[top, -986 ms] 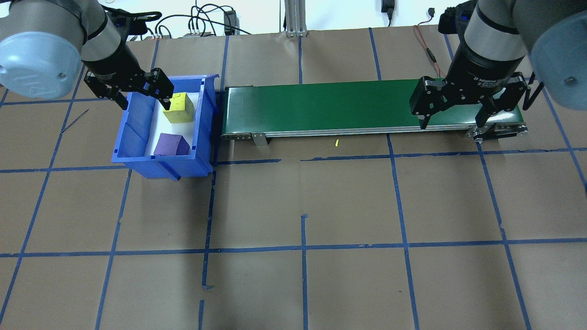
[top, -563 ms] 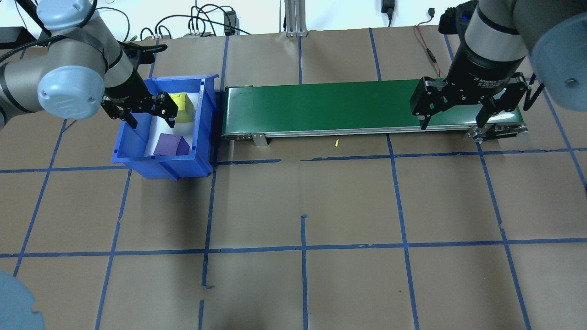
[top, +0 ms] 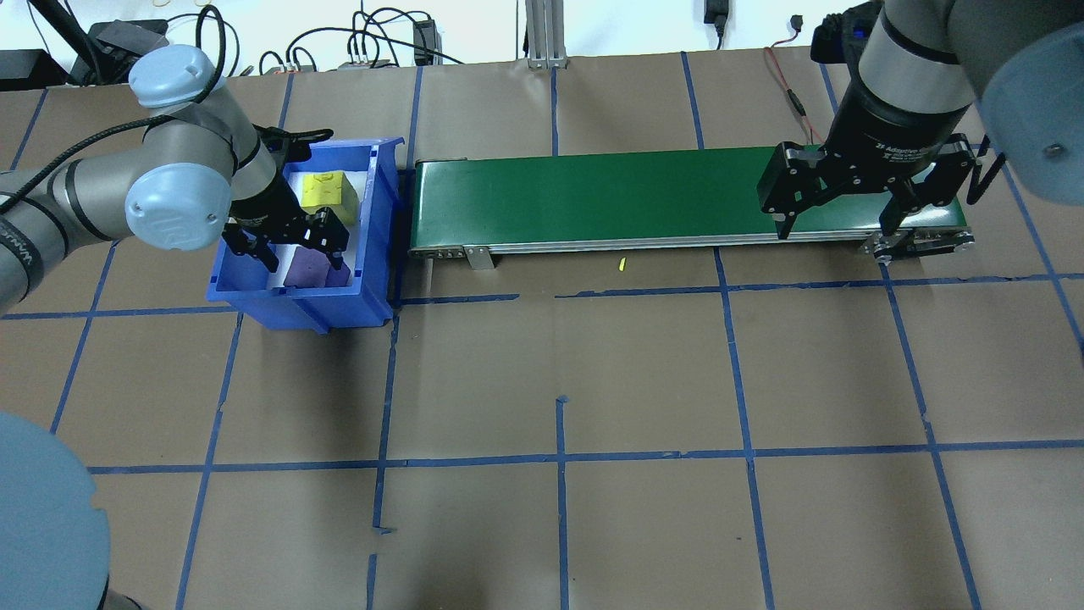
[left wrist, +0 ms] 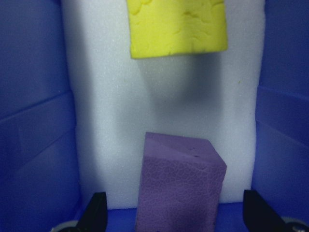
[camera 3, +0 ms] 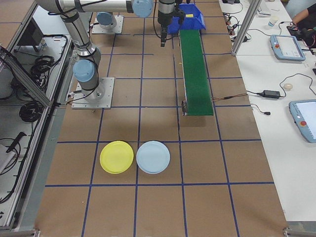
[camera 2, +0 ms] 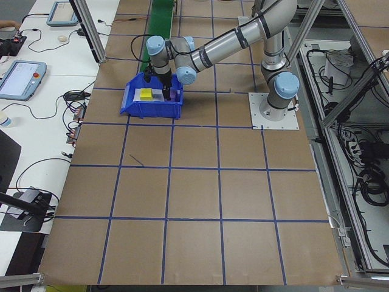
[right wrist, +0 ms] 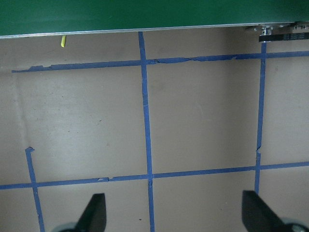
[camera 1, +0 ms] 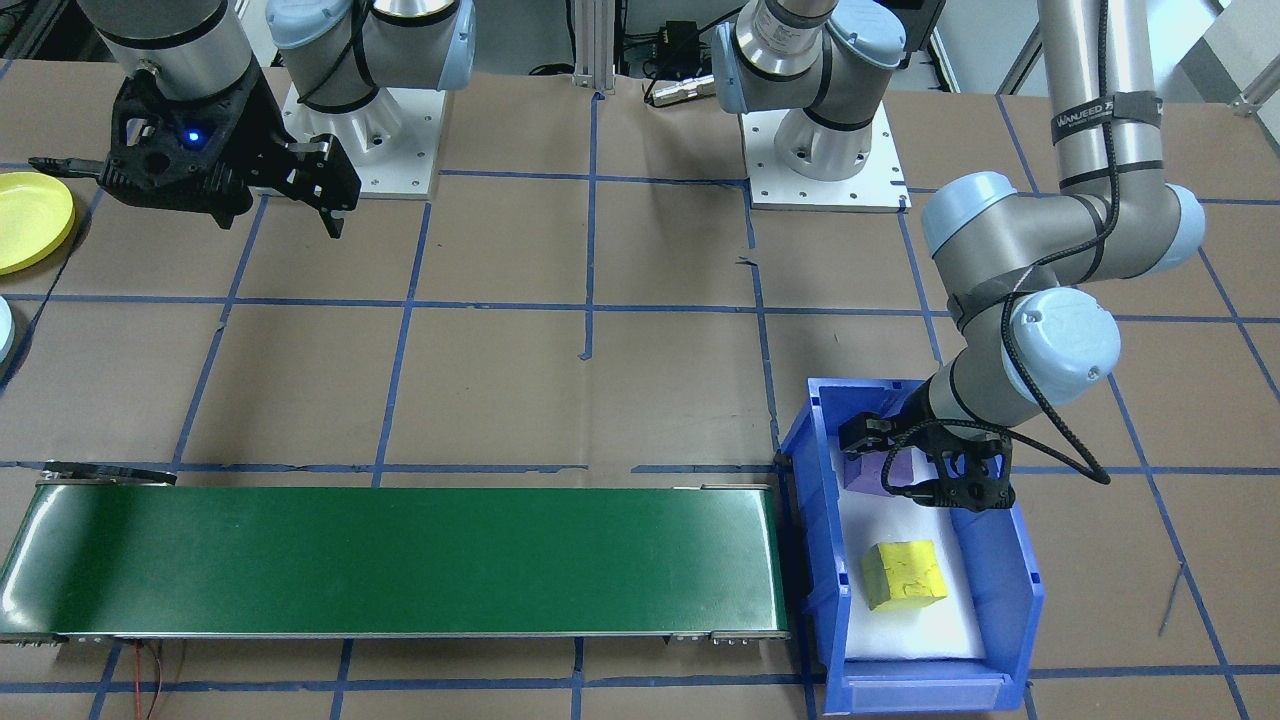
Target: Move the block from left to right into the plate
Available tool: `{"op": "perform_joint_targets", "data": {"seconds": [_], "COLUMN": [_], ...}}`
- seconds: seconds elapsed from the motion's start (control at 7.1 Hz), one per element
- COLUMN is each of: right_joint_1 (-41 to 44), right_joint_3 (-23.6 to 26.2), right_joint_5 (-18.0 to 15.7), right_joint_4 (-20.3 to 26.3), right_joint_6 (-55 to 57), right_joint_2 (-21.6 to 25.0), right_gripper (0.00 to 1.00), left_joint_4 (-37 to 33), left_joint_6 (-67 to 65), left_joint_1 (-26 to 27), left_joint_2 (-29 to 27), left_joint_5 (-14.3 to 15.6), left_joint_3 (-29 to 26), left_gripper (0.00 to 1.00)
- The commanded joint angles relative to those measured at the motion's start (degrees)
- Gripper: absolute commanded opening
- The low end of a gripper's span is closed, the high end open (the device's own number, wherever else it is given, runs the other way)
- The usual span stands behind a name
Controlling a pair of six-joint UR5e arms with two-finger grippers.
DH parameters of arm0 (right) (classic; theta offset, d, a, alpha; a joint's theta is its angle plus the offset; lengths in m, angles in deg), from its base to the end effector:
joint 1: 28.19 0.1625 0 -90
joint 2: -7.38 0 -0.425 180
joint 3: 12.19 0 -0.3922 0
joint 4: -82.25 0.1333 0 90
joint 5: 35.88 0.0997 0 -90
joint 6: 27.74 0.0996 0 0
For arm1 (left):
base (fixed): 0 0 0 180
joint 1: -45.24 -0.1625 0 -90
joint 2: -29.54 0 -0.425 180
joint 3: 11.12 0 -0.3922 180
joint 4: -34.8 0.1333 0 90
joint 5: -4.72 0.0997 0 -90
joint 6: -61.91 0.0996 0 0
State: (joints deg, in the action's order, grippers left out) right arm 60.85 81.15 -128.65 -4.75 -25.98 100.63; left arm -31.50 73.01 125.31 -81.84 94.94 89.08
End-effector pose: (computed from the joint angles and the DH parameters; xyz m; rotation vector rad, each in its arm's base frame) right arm 0.1207 -0.4644 0.4815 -0.0714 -3.0910 -0.0829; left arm -0.0319 -0.5885 0.2405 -0.0322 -3.1129 -0.2119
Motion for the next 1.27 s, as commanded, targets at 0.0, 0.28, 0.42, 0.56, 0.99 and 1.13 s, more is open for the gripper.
{"op": "perform_joint_targets", "data": {"seconds": [0.0,0.28,0.42,0.56,0.99,1.13], "right_joint_1": [0.0,0.0,0.0,0.0,0.0,0.0], "right_joint_3": [0.0,0.0,0.0,0.0,0.0,0.0], "right_joint_5": [0.0,0.0,0.0,0.0,0.0,0.0], "right_joint_4": [0.0,0.0,0.0,0.0,0.0,0.0], "right_joint_6": [0.0,0.0,0.0,0.0,0.0,0.0], "right_joint_2": [0.0,0.0,0.0,0.0,0.0,0.0], "right_gripper": [1.0,1.0,1.0,1.0,1.0,1.0], "left_joint_4": [0.2,-0.1,-3.5,-7.7,-11.0,-8.3], "left_joint_6": [0.2,0.2,0.0,-1.0,-5.5,-8.8], "left_joint_1": [0.0,0.1,0.2,0.3,6.4,10.9], "left_joint_2": [-0.7,1.0,2.1,3.3,4.2,3.6], "left_joint_5": [0.0,0.4,0.4,0.3,-0.1,-0.2], "left_joint_3": [1.5,-0.5,-4.1,-8.7,-18.0,-18.1], "left_gripper": [0.69,0.36,0.36,0.36,0.37,0.37]}}
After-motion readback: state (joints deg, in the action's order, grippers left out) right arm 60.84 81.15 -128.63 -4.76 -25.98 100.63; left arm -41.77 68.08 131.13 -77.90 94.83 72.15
